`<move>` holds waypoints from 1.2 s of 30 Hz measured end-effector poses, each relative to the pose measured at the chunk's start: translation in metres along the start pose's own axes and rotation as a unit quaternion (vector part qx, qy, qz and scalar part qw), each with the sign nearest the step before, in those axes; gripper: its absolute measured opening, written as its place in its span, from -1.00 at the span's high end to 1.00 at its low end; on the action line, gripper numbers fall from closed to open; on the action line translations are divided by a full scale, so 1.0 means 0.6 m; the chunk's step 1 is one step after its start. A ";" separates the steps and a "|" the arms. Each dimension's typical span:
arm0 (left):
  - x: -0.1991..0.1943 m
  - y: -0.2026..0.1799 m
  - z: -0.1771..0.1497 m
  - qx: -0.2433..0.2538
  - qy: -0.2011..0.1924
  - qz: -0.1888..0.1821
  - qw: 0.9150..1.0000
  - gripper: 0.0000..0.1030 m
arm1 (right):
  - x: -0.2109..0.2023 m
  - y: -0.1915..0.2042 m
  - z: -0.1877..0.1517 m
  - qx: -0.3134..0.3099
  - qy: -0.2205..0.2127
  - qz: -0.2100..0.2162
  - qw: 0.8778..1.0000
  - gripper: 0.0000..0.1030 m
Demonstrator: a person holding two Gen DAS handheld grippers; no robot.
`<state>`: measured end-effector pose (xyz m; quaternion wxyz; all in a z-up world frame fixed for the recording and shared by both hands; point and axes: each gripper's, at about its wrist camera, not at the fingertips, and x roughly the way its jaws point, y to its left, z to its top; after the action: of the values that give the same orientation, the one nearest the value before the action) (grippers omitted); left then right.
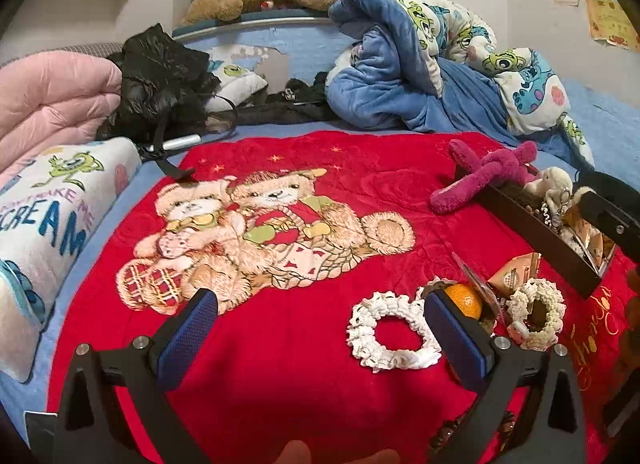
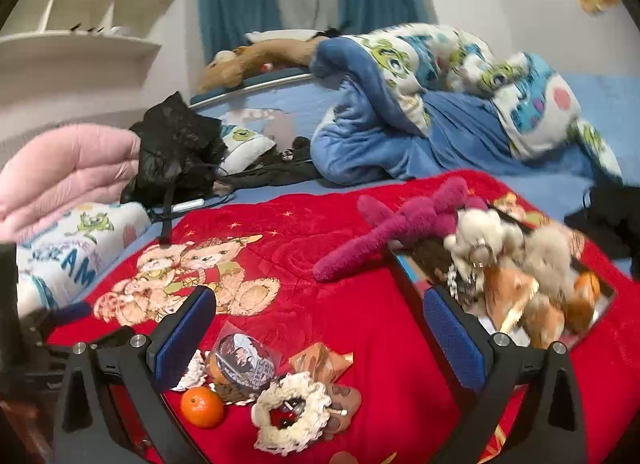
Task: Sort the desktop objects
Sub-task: 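Move both tools back toward the scrunchies on the bedspread, then grasp a white crochet scrunchie with the left tool while the right grasps another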
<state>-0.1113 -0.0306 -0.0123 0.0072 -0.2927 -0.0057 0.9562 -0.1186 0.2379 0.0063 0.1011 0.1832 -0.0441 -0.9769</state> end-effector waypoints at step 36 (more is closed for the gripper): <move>0.137 0.005 -0.037 -0.014 0.155 0.032 0.987 -1.00 | 0.048 -0.006 -0.083 0.058 0.172 0.072 0.981 -0.66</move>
<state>-0.1669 -0.0317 -0.0765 -0.0263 -0.4374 -0.0090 0.8989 -0.1275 0.2330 -0.0507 0.1666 0.3504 -0.0956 -0.9167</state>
